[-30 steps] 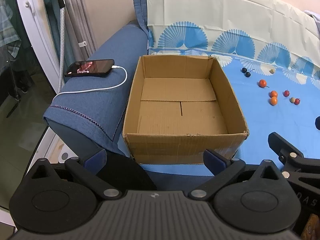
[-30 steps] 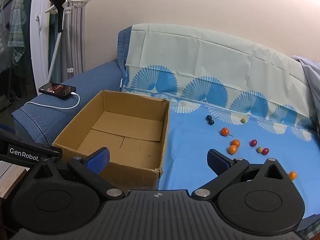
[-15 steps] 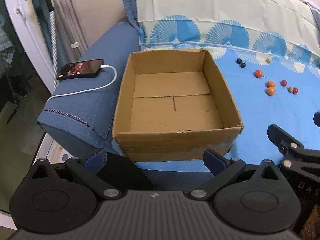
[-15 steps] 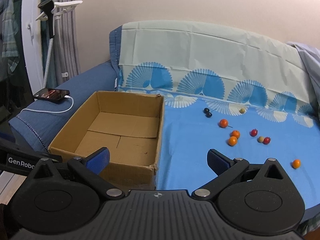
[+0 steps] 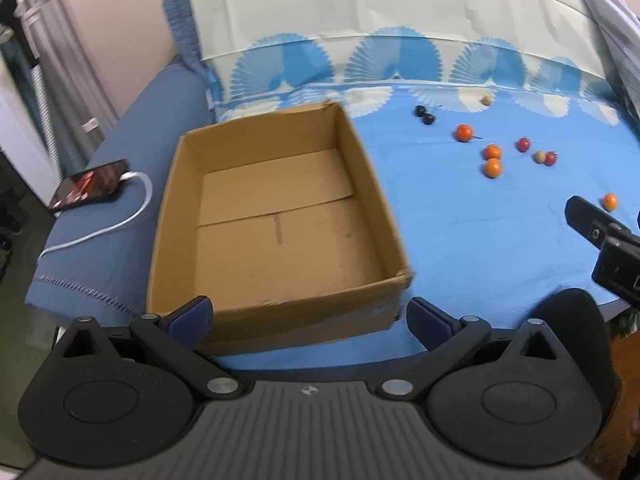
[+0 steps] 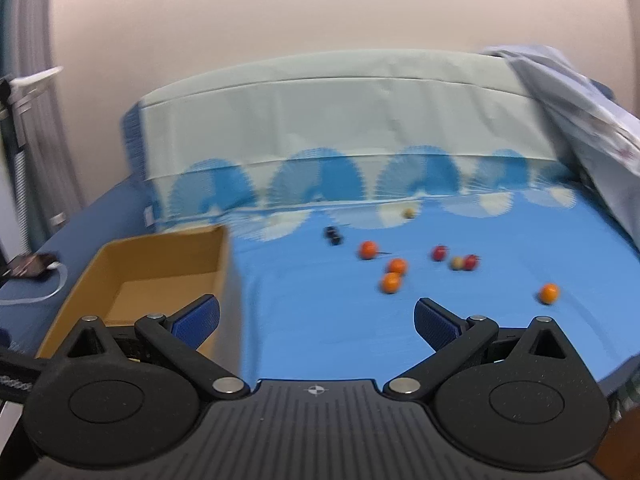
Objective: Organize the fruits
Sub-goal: 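Close the left tool on an orange while the right tool grasps another orange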
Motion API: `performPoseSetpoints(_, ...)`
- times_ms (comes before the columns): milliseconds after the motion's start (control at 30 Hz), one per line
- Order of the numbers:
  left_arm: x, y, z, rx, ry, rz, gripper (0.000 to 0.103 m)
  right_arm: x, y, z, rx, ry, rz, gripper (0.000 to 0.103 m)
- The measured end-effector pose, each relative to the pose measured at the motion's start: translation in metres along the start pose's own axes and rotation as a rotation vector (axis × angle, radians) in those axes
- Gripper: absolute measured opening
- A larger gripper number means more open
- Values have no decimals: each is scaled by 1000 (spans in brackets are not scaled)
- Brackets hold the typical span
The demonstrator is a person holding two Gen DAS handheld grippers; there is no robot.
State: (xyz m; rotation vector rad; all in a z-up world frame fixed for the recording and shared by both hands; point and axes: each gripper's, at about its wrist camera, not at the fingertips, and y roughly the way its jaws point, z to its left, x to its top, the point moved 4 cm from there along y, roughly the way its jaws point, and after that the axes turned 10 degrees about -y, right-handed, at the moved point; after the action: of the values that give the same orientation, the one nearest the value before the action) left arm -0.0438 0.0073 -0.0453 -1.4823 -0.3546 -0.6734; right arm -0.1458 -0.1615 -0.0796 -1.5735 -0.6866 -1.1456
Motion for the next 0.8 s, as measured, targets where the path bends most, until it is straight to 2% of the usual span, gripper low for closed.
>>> performPoseSetpoints(167,17,7,-35,-90,9,3,103,-5,12,-44,-85,60,19,103)
performPoseSetpoints(467,44,39,-97,-156,57,-17,103,-13,44,-108,-217,135,61,103)
performPoseSetpoints(600,60,68,-134,-170,102,11,103,-19,66,-139,-268,146,85,103)
performPoseSetpoints(733,75,106,-172,-217,128,80,103,-30,96,-179,-330,186,119,103)
performPoseSetpoints(800,85,125,-192,-242,127,79,103,-37,113,-199,-345,208,133,102)
